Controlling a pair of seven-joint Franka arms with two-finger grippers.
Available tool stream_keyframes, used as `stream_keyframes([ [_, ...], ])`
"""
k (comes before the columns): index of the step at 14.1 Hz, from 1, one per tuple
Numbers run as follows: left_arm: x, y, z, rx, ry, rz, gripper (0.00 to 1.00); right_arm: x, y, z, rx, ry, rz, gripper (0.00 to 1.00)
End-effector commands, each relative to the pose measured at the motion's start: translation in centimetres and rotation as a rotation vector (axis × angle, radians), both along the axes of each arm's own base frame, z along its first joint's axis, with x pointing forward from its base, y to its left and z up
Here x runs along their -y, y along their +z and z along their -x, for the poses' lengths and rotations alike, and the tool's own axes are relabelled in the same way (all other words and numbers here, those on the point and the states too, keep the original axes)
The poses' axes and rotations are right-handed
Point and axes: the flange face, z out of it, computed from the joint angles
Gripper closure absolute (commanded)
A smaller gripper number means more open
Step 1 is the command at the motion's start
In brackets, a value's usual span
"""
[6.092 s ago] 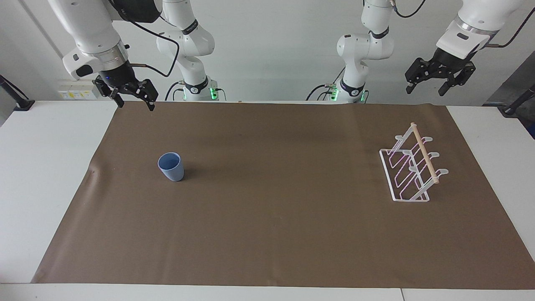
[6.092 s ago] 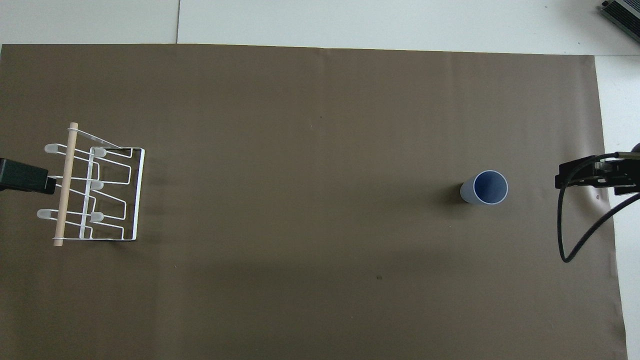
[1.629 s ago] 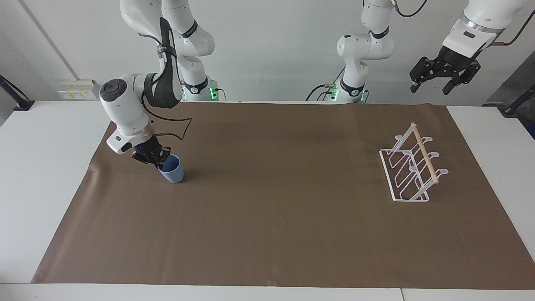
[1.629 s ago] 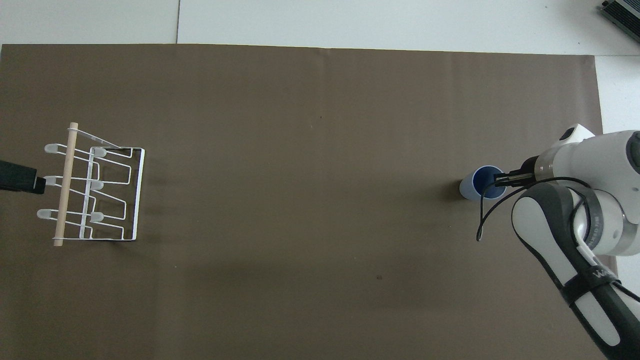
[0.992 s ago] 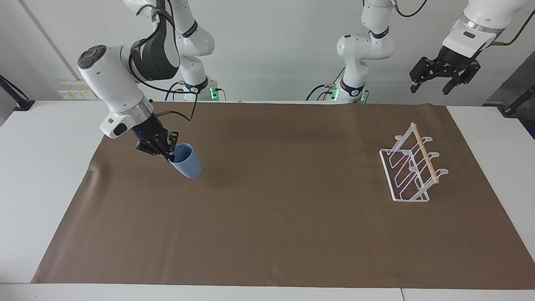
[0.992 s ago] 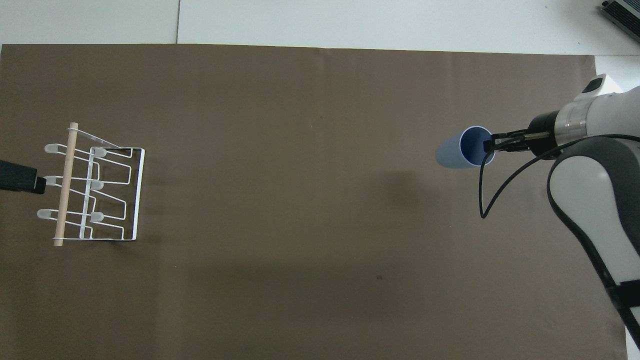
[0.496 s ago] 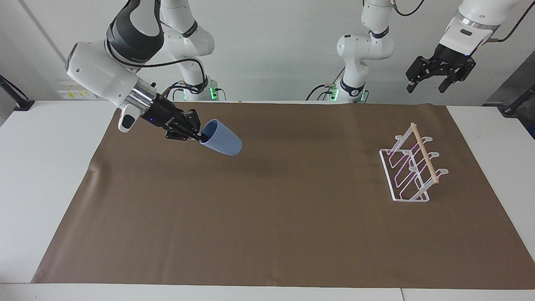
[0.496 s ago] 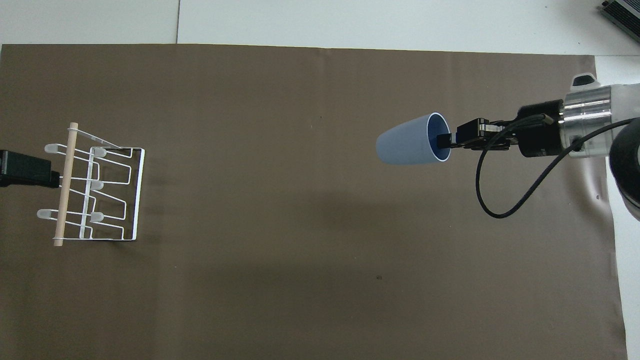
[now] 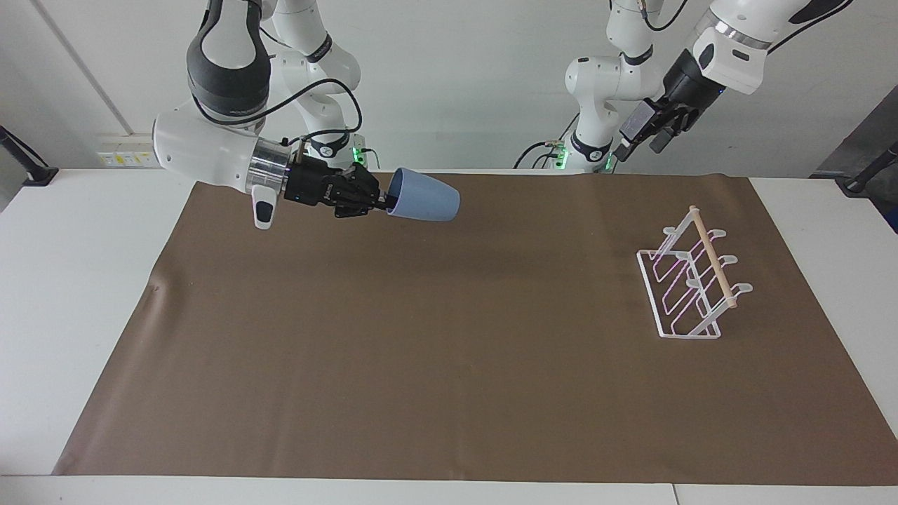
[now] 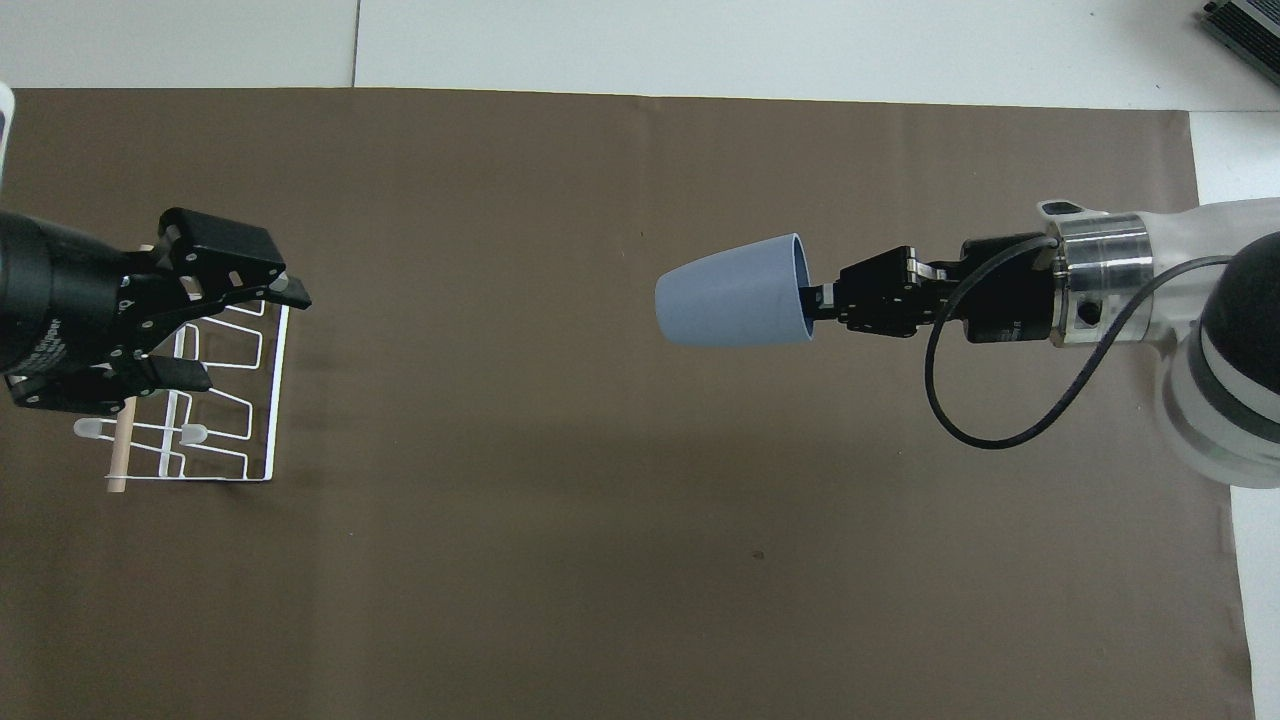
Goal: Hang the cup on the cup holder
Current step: 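Carry the cup toward center while the left gripper grasps its base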
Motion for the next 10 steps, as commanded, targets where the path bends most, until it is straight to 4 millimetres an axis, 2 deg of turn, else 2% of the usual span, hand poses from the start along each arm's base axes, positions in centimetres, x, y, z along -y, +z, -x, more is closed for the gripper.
stream_keyframes([
  [1,3.6,0.2,-0.3,-0.058,0.265,0.114,0.00,-2.2,-0.7,1.9,0.003,-0.015,-0.105,1.00],
  [2,5.2,0.5,-0.1,-0.089,0.358,0.154,0.00,-3.0,-1.2,2.1,-0.009,-0.017,-0.116,1.00],
  [5,8.0,1.3,-0.1,-0.175,0.622,0.270,0.00,-4.9,-2.2,2.8,-0.048,-0.028,-0.185,1.00],
  [7,10.7,1.2,0.9,-0.240,0.714,0.293,0.00,-5.9,-3.0,3.3,-0.071,-0.037,-0.222,1.00],
  [10,12.8,1.0,1.6,-0.295,0.791,0.313,0.00,-7.5,-3.0,3.7,-0.085,-0.081,-0.272,1.00],
])
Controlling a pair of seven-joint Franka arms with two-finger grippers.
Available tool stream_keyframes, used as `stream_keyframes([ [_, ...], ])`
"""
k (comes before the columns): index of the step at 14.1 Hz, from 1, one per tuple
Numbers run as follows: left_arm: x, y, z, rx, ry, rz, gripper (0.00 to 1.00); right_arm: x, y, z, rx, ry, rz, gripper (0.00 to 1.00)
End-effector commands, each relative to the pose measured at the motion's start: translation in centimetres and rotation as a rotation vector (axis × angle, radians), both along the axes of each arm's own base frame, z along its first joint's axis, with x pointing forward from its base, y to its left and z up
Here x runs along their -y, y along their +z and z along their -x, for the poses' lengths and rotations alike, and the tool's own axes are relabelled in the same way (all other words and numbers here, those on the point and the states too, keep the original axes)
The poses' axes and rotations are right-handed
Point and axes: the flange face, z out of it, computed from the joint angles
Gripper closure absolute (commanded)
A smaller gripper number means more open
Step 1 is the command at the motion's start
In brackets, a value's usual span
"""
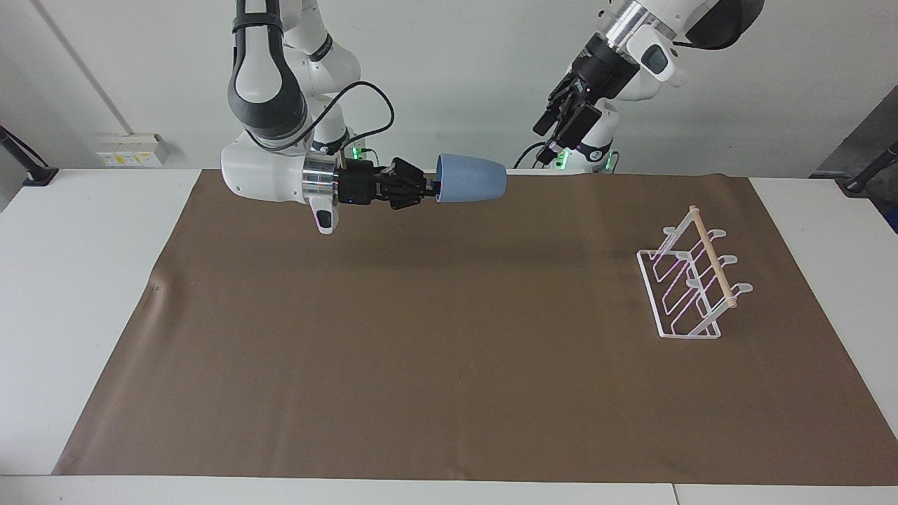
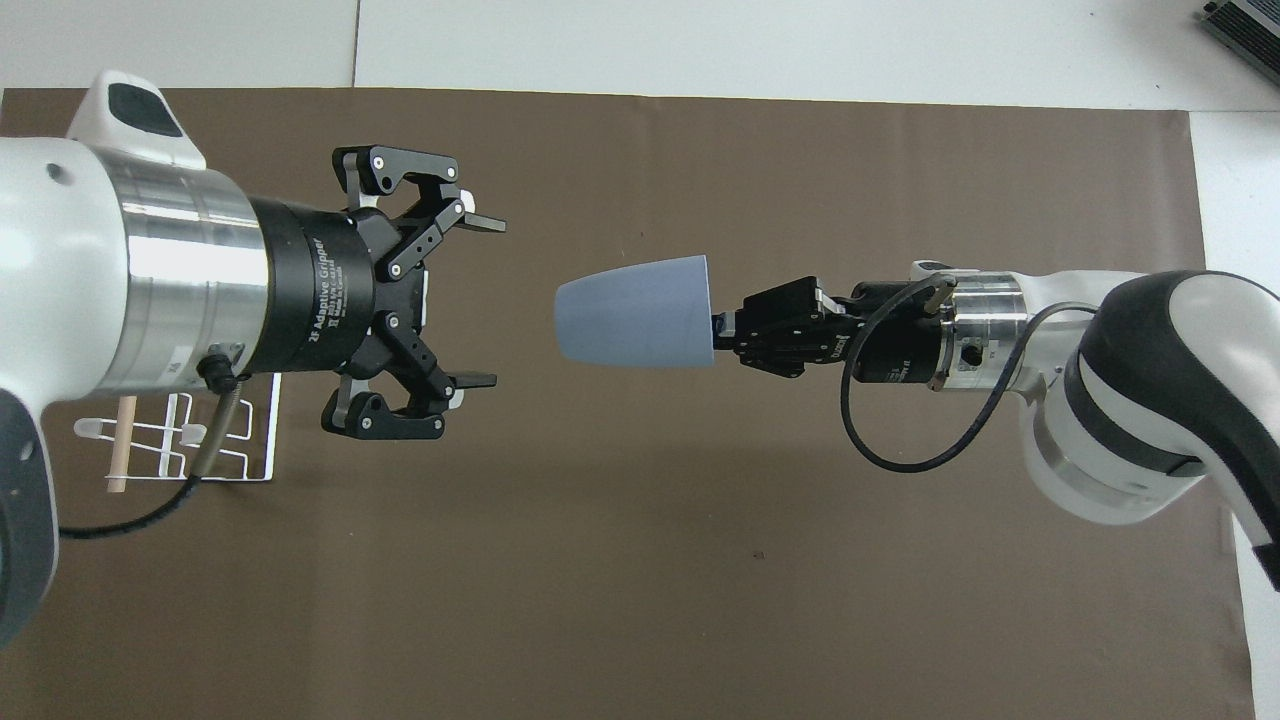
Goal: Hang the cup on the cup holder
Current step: 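Carry the cup toward center while the left gripper grasps its base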
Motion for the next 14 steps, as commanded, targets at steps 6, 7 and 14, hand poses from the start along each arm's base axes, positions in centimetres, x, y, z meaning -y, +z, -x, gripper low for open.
stream_keyframes([
  [6,4.7,-4.1,-1.2,-0.160,0.168,0.069,0.00,-0.9,0.0,1.4,0.054,-0.052,-0.031,1.00],
  [7,4.8,-4.3,-1.3,-0.161,0.176,0.073,0.00,-1.0,0.1,1.4,0.059,-0.051,-0.030,1.00],
  [14,6.5,-7.0,-2.1,-0.215,0.227,0.072,0.00,-0.9,0.1,1.4,0.067,-0.054,-0.041,1.00],
])
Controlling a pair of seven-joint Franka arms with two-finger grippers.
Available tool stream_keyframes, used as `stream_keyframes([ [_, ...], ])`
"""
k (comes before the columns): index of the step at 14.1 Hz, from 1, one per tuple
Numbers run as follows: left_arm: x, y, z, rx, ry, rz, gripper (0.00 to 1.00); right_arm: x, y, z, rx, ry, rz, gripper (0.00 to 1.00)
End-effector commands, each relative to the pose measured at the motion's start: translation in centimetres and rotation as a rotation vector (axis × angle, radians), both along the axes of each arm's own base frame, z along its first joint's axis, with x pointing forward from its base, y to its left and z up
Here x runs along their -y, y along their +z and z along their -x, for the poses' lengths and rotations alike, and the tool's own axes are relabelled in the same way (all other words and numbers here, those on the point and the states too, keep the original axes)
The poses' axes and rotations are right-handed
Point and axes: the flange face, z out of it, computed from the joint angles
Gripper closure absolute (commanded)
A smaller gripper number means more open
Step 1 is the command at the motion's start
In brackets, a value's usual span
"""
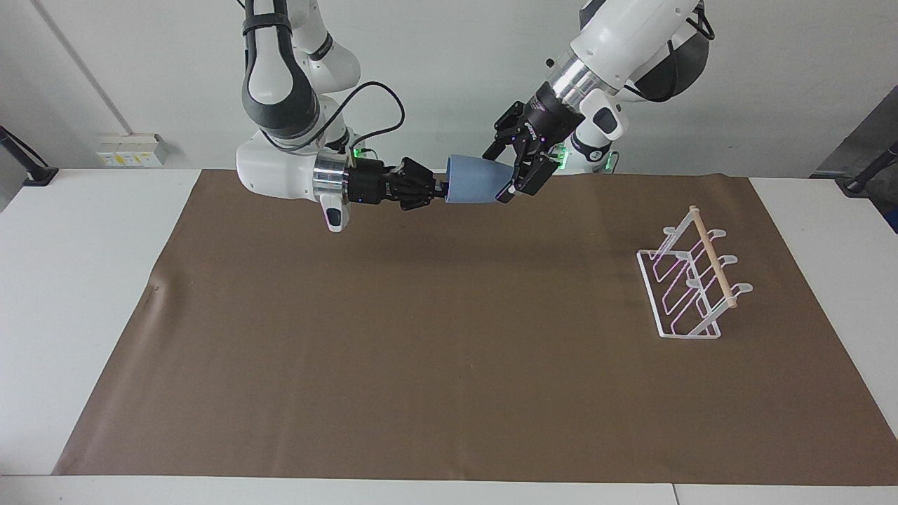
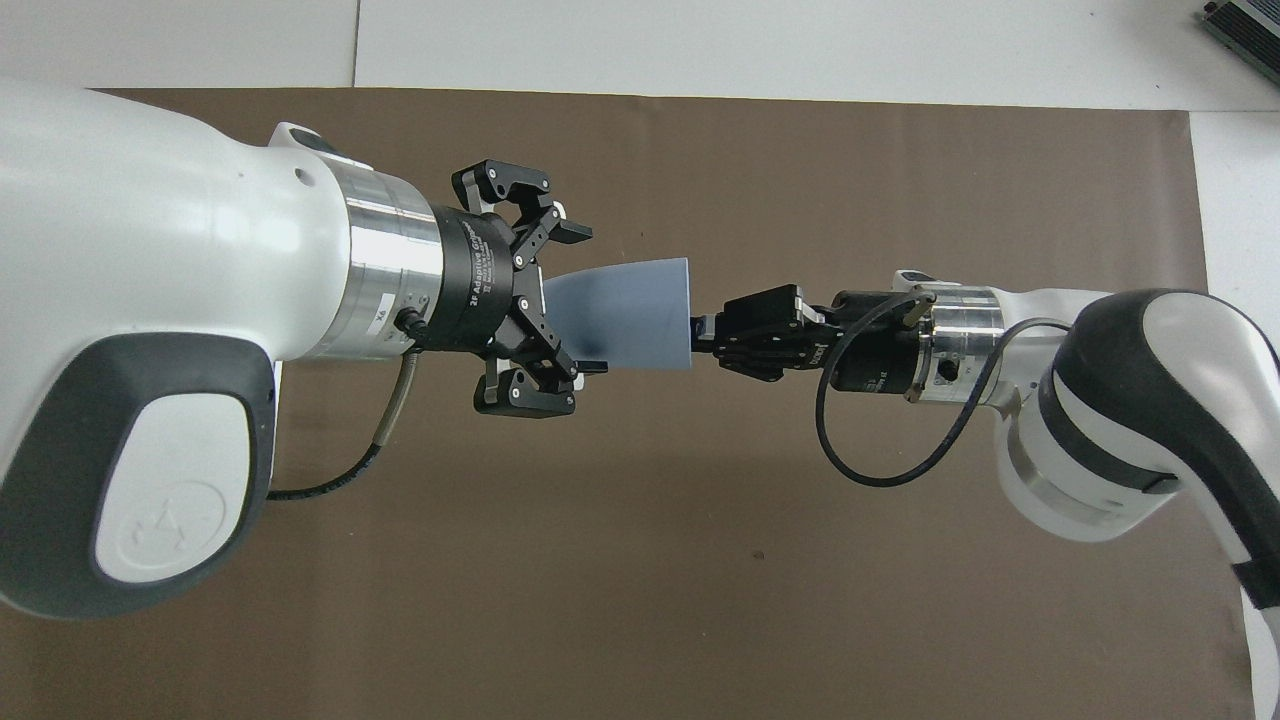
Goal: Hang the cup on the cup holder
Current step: 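Carry the cup toward center while the left gripper grasps its base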
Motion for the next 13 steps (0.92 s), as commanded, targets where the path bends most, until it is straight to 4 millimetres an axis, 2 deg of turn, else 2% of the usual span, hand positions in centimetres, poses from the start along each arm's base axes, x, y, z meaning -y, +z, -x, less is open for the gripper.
stream_keyframes([
  [1,1.27,-1.14,0.39,-0.020,0.009,0.003,0.00,-0.01,0.51,0.74,0.031,-0.017,-0.039,1.00],
  [6,1.88,-1.75,1.34,-0.023,-0.025,-0.056,0.00,0.02,0.56,0.69,0.034,-0.019,-0.038,1.00],
  [7,1.80,-1.68,1.28,-0.018,-0.029,-0.057,0.36,0.03,0.57,0.67,0.034,-0.021,-0.038,1.00],
  [8,1.83,-1.66,1.26,-0.008,-0.038,-0.066,0.63,0.03,0.64,0.65,0.035,-0.021,-0.038,1.00],
  [9,1.90,-1.60,1.26,-0.006,-0.039,-0.066,0.81,0.03,0.64,0.65,0.035,-0.021,-0.038,1.00],
  [11,1.81,-1.64,1.29,-0.009,-0.040,-0.070,1.00,0.03,0.64,0.65,0.035,-0.021,-0.038,1.00],
  [13,1.71,-1.40,1.34,-0.005,-0.040,-0.069,1.00,0.00,0.80,0.61,0.034,-0.020,-0.040,1.00],
])
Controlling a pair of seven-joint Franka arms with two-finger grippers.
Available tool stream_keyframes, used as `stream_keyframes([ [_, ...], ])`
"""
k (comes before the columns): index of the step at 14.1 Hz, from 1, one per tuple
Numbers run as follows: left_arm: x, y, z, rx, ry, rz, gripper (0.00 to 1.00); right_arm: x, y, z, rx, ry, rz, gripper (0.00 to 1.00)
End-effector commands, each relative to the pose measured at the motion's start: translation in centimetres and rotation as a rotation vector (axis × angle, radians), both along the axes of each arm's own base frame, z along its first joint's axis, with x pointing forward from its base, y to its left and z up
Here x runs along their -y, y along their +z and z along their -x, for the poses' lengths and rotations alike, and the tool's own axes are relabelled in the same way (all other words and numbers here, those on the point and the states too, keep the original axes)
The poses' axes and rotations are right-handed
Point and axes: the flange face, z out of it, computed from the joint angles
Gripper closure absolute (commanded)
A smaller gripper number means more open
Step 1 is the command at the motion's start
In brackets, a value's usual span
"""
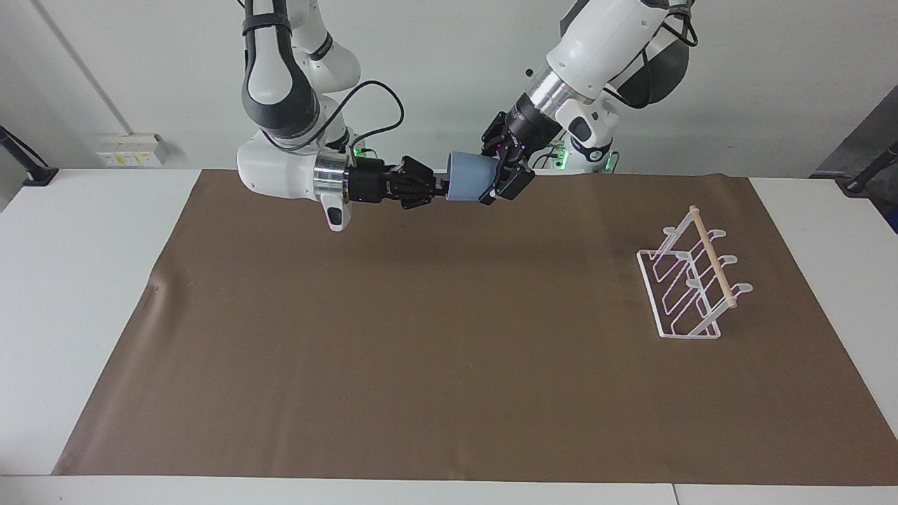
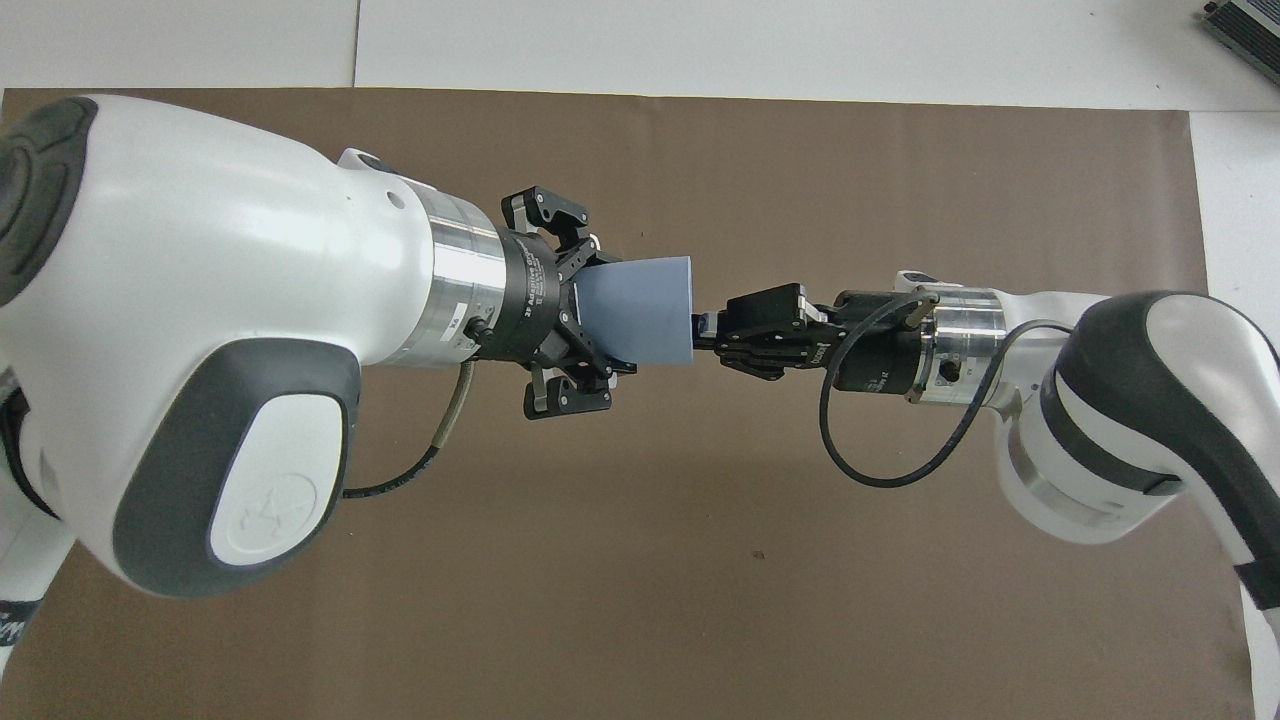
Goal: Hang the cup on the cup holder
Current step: 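Open the right gripper and pull it back from the cup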
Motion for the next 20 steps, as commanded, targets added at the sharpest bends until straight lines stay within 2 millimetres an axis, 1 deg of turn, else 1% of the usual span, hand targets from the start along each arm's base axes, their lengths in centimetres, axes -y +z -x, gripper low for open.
stream_keyframes([
  [1,-0.1,0.1,0.5,-0.006,0.000,-0.020,1.00,0.2,0.7,0.4,0.028,-0.021,-0.027,0.88],
  [2,-0.1,0.0,0.5,-0.005,-0.001,-0.022,1.00,0.2,0.7,0.4,0.025,-0.021,-0.027,0.47],
  [3,-0.1,0.0,0.5,-0.005,-0.001,-0.022,1.00,0.2,0.7,0.4,0.023,-0.021,-0.027,0.18],
  [4,0.0,0.1,0.6,-0.003,-0.002,-0.021,1.00,0.2,0.7,0.4,0.023,-0.021,-0.027,0.13],
  [6,-0.1,0.1,0.6,0.007,-0.004,-0.036,1.00,0.7,0.6,0.3,0.018,-0.030,-0.026,0.08],
  [7,-0.1,0.2,0.6,0.008,-0.004,-0.035,1.00,1.0,0.6,0.2,0.018,-0.031,-0.017,0.00],
  [8,-0.2,0.0,0.6,0.009,-0.003,-0.042,1.00,1.6,0.4,0.1,0.019,-0.036,-0.008,0.00],
  [10,-0.6,-0.1,0.4,0.040,-0.015,-0.081,1.00,3.0,0.4,-0.2,0.058,-0.004,0.102,0.00],
  [11,-0.7,-0.2,0.4,0.055,-0.016,-0.108,1.00,4.2,0.8,-0.5,0.072,0.011,0.178,0.00],
  [12,-1.1,-0.9,0.3,0.069,-0.016,-0.153,1.00,5.6,1.5,-0.8,0.069,0.020,0.255,0.00],
  [13,-1.4,-1.4,0.4,0.094,-0.021,-0.207,1.00,6.5,2.2,-1.2,0.061,0.038,0.352,0.00],
  [15,-2.7,-3.1,0.9,0.133,-0.048,-0.313,1.00,7.9,2.9,-1.6,0.074,0.071,0.598,0.00],
  [17,-4.8,-5.1,1.4,0.176,-0.119,-0.413,1.00,8.9,3.3,-1.8,0.109,0.112,0.805,0.00],
  [18,-6.3,-6.2,1.2,0.194,-0.126,-0.462,1.00,9.6,3.2,-1.9,0.132,0.133,0.900,0.00],
  [20,-8.1,-7.2,0.7,0.243,-0.131,-0.571,1.00,11.0,2.6,-1.9,0.152,0.174,1.040,0.00],
])
